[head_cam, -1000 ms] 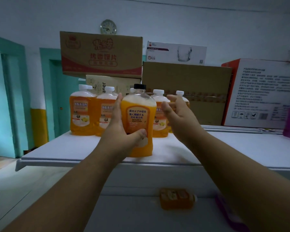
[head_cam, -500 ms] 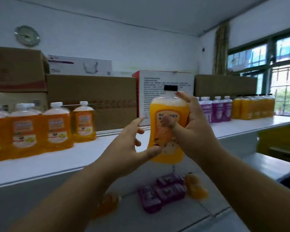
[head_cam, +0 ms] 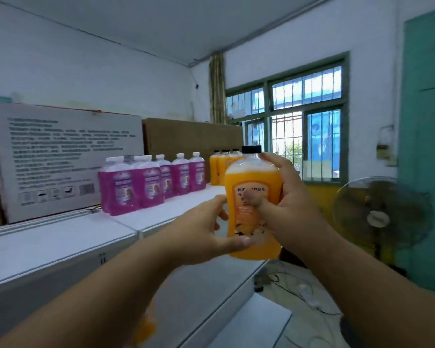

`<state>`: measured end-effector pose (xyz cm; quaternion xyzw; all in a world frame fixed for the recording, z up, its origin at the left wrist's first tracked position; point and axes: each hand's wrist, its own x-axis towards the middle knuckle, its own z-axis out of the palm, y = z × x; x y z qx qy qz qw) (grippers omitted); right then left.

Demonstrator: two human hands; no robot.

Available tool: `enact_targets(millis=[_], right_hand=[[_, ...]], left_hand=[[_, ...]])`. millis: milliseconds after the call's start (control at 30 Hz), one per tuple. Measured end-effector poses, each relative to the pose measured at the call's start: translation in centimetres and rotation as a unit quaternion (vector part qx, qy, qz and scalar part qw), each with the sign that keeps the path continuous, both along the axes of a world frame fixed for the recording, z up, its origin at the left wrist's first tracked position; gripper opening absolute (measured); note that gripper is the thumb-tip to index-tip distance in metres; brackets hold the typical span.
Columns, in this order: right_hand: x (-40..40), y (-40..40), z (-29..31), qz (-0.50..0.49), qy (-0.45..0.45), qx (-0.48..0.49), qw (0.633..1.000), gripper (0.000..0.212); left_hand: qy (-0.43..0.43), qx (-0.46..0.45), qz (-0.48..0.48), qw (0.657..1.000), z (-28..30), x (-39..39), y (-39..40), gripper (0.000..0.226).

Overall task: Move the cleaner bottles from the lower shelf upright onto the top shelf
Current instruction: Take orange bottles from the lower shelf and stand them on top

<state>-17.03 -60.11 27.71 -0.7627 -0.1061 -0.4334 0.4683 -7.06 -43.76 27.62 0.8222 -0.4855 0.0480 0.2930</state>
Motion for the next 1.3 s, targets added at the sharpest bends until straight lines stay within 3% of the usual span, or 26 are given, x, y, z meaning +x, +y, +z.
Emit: enact_targets(millis=[100, 267, 500, 633, 800, 967, 1033, 1100, 1167, 1300], right_hand=[[2.2, -5.5, -0.2, -0.040, 0.009, 0.007, 0.999, 0.058], [7.1, -14.9, 0.6, -0.084, 0.015, 0.010, 0.996, 0.058], [13.9, -27.4, 1.7, -0.129, 0.025, 0.043, 0.990, 0.061], [19.0, -33.6, 0.9, -0.113, 0.021, 0.039, 0.993, 0.058], [27.5, -38.8, 1.3, -0.014, 0.014, 0.008, 1.000, 0.051], [36.5, -39.9, 2.8, 0.129, 0.030, 0.006, 0.991, 0.056], [39.5, -39.4, 3.0, 0.174, 0.025, -0.008, 0.984, 0.055], [42.4, -38.6, 2.9, 0.212, 0.023, -0.002, 0.977, 0.054], [45.0, -37.3, 2.6, 0.235, 0.035, -0.001, 0.971, 0.055], [49.1, -35.0, 2.2, 0.242, 0.072, -0.042, 0.967, 0.058]], left_hand=[[-0.010, -0.003, -0.032, 0.999, -0.2, 3.4, -6.4, 0.095], [-0.003, -0.005, -0.106, 0.994, -0.5, 9.6, -17.2, 0.050], [0.024, -0.002, -0.152, 0.988, -0.1, 17.5, -30.4, 0.062], [0.007, 0.026, -0.093, 0.995, -0.5, 21.2, -35.4, 0.057], [-0.010, 0.041, 0.059, 0.997, 0.3, 25.7, -37.9, 0.094], [0.015, 0.050, 0.208, 0.977, 1.7, 30.1, -37.0, 0.101], [0.041, 0.043, 0.253, 0.966, 1.5, 31.4, -36.3, 0.091], [0.057, 0.043, 0.283, 0.956, 1.1, 32.7, -35.3, 0.064], [0.069, 0.046, 0.316, 0.945, 0.7, 34.0, -34.2, 0.051], [0.068, 0.070, 0.381, 0.919, -0.2, 36.6, -33.4, 0.070]])
